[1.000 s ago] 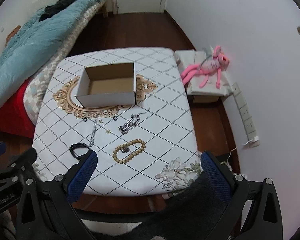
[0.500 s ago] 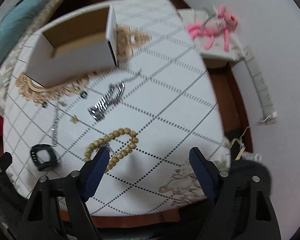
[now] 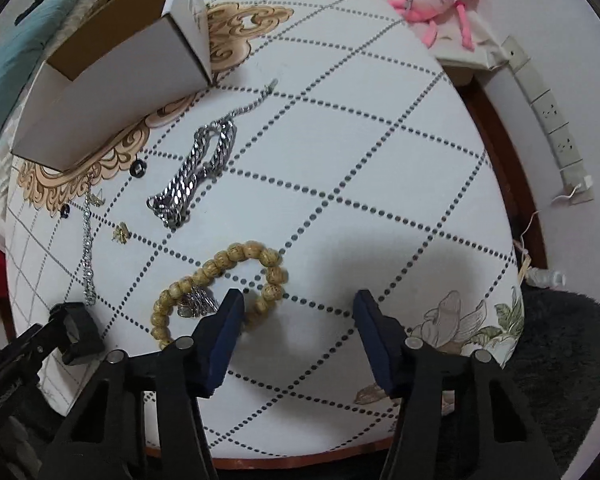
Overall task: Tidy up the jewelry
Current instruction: 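Grasp the black watch band with the left tool while the right tool grasps the wooden bead bracelet, then carry the watch band and bead bracelet into the white box and open both tools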
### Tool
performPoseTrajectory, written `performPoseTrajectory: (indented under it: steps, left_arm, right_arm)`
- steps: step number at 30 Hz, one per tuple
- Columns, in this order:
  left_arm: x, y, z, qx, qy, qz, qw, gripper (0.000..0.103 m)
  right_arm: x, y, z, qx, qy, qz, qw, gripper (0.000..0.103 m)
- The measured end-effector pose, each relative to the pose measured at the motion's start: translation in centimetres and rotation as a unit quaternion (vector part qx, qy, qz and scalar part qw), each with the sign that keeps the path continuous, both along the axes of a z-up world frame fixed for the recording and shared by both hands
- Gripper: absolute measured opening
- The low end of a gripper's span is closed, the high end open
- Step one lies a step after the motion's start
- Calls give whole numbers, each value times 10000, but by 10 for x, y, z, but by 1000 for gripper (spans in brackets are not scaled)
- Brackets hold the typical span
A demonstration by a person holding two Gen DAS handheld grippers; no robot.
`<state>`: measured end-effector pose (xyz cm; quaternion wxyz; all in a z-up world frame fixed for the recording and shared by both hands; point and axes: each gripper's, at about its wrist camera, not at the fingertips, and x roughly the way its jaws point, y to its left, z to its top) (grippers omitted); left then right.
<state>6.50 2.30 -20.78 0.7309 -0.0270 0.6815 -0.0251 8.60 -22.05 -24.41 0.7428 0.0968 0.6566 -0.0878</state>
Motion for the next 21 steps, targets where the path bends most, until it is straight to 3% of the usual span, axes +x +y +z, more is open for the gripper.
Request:
performPoseTrajectory:
  steps: [3,4,7,12,21]
  left_arm:
    - [-3,-2,-4,90,-195,-100,9997,8]
    - [-4,-4,-4,118,-224,-132,9996,7]
    - [-5,-7,-4,89,-307,-203,9993,3]
    - [-7,-15,13,-16,-472,-329,9983,2]
    - [-2,-19,62,-276,-955,-513,9937,2]
  right_arm:
    - [-3,8,0,-210,-32,115,9997,52]
    - [-3,10,1,-221,-100,173,9996,46]
    - [-3,19,5,-296,-183,338,9988,10]
    - [-5,21,15,63,-380,204,9991,9]
    - [-5,26,70,553,-1043,325,9925,9]
